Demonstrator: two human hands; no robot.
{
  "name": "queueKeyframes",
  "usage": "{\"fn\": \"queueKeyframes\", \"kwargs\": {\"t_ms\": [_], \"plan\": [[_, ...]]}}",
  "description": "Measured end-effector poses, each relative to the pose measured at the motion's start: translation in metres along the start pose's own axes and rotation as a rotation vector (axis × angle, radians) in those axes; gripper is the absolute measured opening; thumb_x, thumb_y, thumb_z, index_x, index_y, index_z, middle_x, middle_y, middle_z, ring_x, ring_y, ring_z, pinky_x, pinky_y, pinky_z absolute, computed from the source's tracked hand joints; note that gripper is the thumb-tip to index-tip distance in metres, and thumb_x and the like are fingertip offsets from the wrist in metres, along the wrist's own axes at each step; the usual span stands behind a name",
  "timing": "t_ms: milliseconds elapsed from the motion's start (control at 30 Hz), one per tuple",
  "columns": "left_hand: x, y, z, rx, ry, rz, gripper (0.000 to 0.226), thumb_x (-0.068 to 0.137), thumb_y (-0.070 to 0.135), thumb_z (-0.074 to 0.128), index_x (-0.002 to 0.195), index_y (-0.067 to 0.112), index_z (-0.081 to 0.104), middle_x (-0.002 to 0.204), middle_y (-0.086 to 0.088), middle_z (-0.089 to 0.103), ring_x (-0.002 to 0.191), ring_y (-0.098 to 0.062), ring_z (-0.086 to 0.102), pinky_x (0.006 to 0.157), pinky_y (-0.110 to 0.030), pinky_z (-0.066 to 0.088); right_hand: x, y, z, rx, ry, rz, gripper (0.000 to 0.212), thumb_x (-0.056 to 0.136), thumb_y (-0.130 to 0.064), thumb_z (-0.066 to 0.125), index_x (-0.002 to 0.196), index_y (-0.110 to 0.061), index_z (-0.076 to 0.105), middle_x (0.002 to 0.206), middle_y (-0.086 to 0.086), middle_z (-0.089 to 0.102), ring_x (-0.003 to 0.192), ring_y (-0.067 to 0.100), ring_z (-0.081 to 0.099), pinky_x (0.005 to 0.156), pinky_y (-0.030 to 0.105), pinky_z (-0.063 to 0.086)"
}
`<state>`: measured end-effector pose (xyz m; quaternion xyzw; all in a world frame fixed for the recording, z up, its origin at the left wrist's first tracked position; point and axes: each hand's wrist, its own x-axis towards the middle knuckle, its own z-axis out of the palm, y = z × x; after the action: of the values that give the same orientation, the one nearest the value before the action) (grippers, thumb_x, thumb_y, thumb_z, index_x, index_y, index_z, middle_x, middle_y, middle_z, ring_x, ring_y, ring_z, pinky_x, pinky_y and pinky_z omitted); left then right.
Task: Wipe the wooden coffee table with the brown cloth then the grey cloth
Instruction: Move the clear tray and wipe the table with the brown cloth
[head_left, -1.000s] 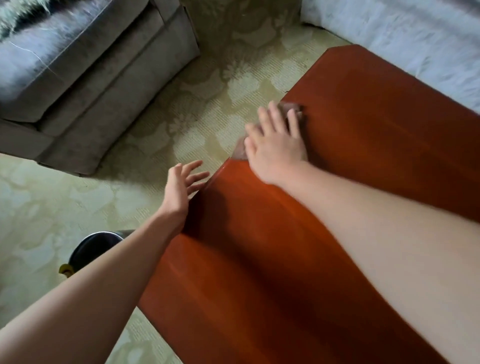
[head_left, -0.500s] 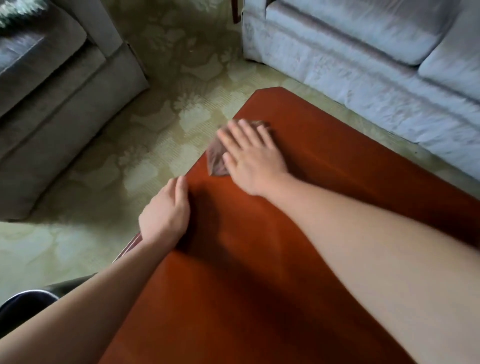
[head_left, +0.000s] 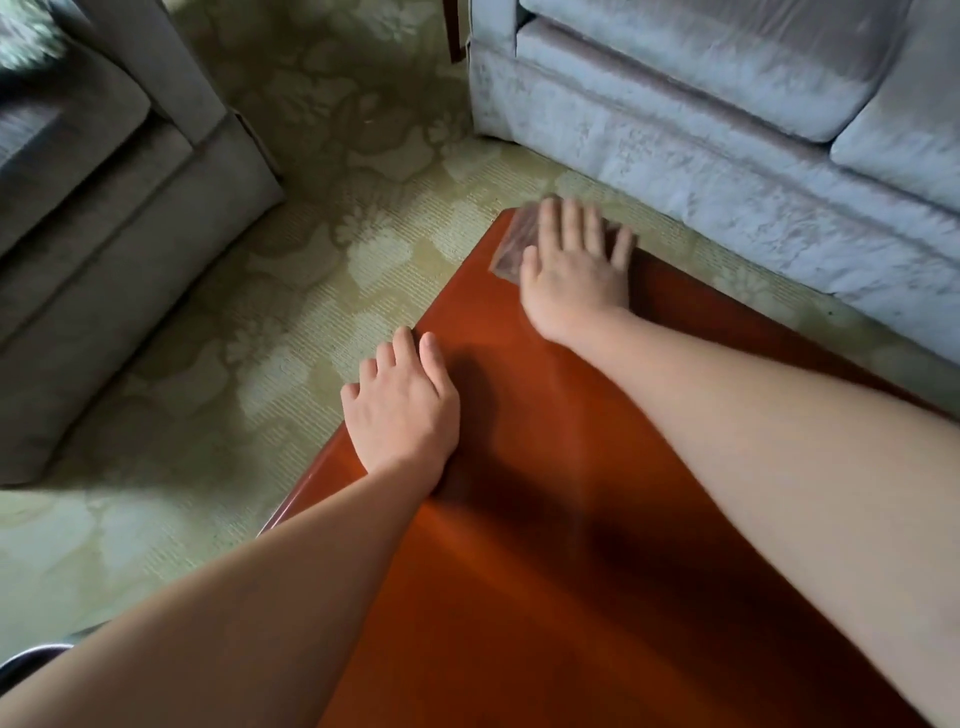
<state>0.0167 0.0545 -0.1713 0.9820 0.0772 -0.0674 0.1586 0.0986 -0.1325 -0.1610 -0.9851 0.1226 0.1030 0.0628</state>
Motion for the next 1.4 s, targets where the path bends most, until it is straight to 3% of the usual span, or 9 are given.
{"fn": "queueKeyframes", "kwargs": {"t_ms": [133, 300, 633, 767, 1000, 1267, 1400], "plan": [[0.001, -0.001, 0.000, -0.007, -0.005, -0.024, 0.058, 0.109, 0.043, 0.012, 0.152, 0.023, 0.045, 0.149, -0.002, 0.058, 0.135, -0.028, 0.052, 0.110, -0.048, 0.035, -0.023, -0.058, 0.016, -0.030, 0.024, -0.273, 0.059, 0.109, -0.044, 0.019, 0.166, -0.028, 0.022, 0.175, 0.000, 0.012, 0.162, 0.024, 0.001, 0.126, 0.061, -0.002], [0.002, -0.001, 0.002, 0.004, -0.001, -0.021, 0.060, 0.108, 0.042, 0.011, 0.153, 0.022, 0.044, 0.152, -0.004, 0.055, 0.138, -0.029, 0.051, 0.113, -0.050, 0.034, -0.026, -0.044, 0.017, 0.003, 0.031, -0.293, 0.060, 0.110, -0.046, 0.020, 0.167, -0.027, 0.017, 0.175, -0.004, 0.011, 0.161, 0.017, 0.001, 0.129, 0.053, -0.002], [0.003, -0.002, 0.004, 0.004, 0.052, 0.009, 0.057, 0.108, 0.042, 0.013, 0.143, 0.018, 0.050, 0.145, -0.013, 0.058, 0.133, -0.038, 0.052, 0.112, -0.057, 0.034, -0.089, 0.110, 0.017, 0.095, 0.070, 0.114, 0.063, 0.109, -0.047, 0.015, 0.168, -0.026, 0.005, 0.176, -0.003, 0.000, 0.162, 0.017, -0.003, 0.130, 0.050, -0.002], [-0.001, -0.002, 0.002, 0.007, 0.062, 0.041, 0.056, 0.108, 0.044, 0.017, 0.149, 0.019, 0.045, 0.148, -0.016, 0.055, 0.135, -0.040, 0.050, 0.112, -0.058, 0.032, -0.140, 0.170, 0.019, 0.098, 0.050, 0.298, 0.064, 0.109, -0.048, 0.016, 0.168, -0.026, 0.002, 0.176, -0.001, -0.001, 0.162, 0.018, -0.004, 0.130, 0.050, -0.001], [-0.004, 0.000, 0.001, 0.003, 0.074, 0.047, 0.053, 0.108, 0.043, 0.018, 0.145, 0.017, 0.045, 0.144, -0.018, 0.057, 0.130, -0.041, 0.053, 0.109, -0.057, 0.034, -0.149, 0.163, 0.021, 0.093, 0.013, 0.456, 0.065, 0.110, -0.043, 0.016, 0.167, -0.021, -0.005, 0.175, 0.001, -0.011, 0.161, 0.020, -0.011, 0.129, 0.054, -0.005], [-0.001, -0.002, 0.004, -0.002, 0.079, 0.057, 0.054, 0.108, 0.046, 0.013, 0.138, 0.018, 0.048, 0.140, -0.015, 0.059, 0.129, -0.040, 0.054, 0.108, -0.057, 0.034, -0.135, 0.029, 0.035, 0.040, 0.033, 0.110, 0.066, 0.109, -0.045, 0.017, 0.168, -0.021, -0.002, 0.176, 0.000, -0.008, 0.161, 0.021, -0.012, 0.127, 0.056, -0.007], [-0.002, -0.003, 0.002, -0.021, 0.073, 0.057, 0.057, 0.106, 0.049, 0.014, 0.141, 0.019, 0.047, 0.142, -0.014, 0.058, 0.131, -0.038, 0.052, 0.110, -0.056, 0.033, -0.147, 0.028, 0.040, 0.022, 0.029, -0.031, 0.065, 0.109, -0.047, 0.018, 0.168, -0.024, 0.002, 0.176, -0.003, -0.004, 0.162, 0.018, -0.007, 0.129, 0.053, -0.003]]}}
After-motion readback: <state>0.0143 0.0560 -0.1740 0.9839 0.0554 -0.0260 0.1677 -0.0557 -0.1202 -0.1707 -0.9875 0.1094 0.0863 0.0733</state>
